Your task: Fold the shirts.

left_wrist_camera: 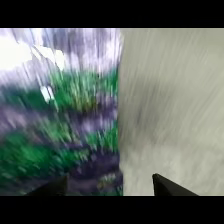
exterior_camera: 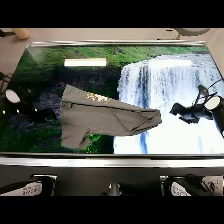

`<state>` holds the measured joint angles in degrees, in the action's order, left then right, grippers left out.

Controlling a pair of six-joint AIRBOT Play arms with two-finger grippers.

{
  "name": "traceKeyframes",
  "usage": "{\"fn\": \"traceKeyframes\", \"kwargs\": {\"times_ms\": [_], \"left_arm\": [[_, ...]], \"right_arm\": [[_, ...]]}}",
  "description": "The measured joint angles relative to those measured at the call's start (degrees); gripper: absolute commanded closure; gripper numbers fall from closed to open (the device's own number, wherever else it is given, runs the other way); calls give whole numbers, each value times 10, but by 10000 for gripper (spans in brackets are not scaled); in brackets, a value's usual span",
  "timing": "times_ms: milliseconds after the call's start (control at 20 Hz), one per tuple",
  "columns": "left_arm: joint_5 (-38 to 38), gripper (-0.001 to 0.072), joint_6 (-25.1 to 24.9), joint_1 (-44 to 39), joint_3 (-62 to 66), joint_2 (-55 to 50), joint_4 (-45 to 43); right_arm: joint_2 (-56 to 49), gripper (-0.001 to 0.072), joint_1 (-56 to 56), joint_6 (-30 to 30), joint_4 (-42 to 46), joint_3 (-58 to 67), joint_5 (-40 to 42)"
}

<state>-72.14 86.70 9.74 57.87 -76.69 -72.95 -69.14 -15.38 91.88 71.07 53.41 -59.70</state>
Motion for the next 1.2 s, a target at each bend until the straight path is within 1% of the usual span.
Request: {"fn": "traceKeyframes", "kwargs": {"times_ms": [100,150,300,350,450,500,550,600,650,900,950,1000,1050,1100,1200], "left_arm": [[28,121,-16,2,-66,11,35],[47,121,-23,0,-92,14,54],[99,124,-32,-9,-132,13,101],[112,193,-34,-13,-138,13,118],[146,211,-36,-24,-147,10,145],[162,300,-36,-31,-149,10,154],[178,444,-33,-37,-151,9,158],[191,572,-31,-41,-153,7,160],[199,683,-27,-44,-154,6,160],[218,679,-23,-51,-147,9,174],[218,680,-28,-52,-143,11,174],[218,680,-31,-52,-138,16,175],[219,680,-34,-52,-133,23,176],[219,680,-36,-53,-129,31,176],[217,681,-39,-53,-115,56,176]], "right_arm": [[-9,183,-12,-37,-31,-22,-35],[-14,142,-16,-51,-45,-29,-51],[-31,139,-23,-78,-84,-45,-79],[-37,139,-23,-85,-99,-50,-82],[-47,140,-24,-95,-118,-64,-82],[-53,140,-25,-99,-127,-71,-79],[-61,140,-25,-102,-134,-79,-73],[-69,141,-25,-105,-141,-85,-68],[-78,143,-25,-108,-153,-89,-59],[-117,184,-25,-136,-247,-98,-20],[-121,235,-21,-139,-258,-98,-9],[-124,356,-12,-143,-264,-99,8],[-127,571,-2,-144,-267,-99,24],[-130,694,10,-144,-266,-100,42],[-130,695,25,-144,-262,-91,45]]}}
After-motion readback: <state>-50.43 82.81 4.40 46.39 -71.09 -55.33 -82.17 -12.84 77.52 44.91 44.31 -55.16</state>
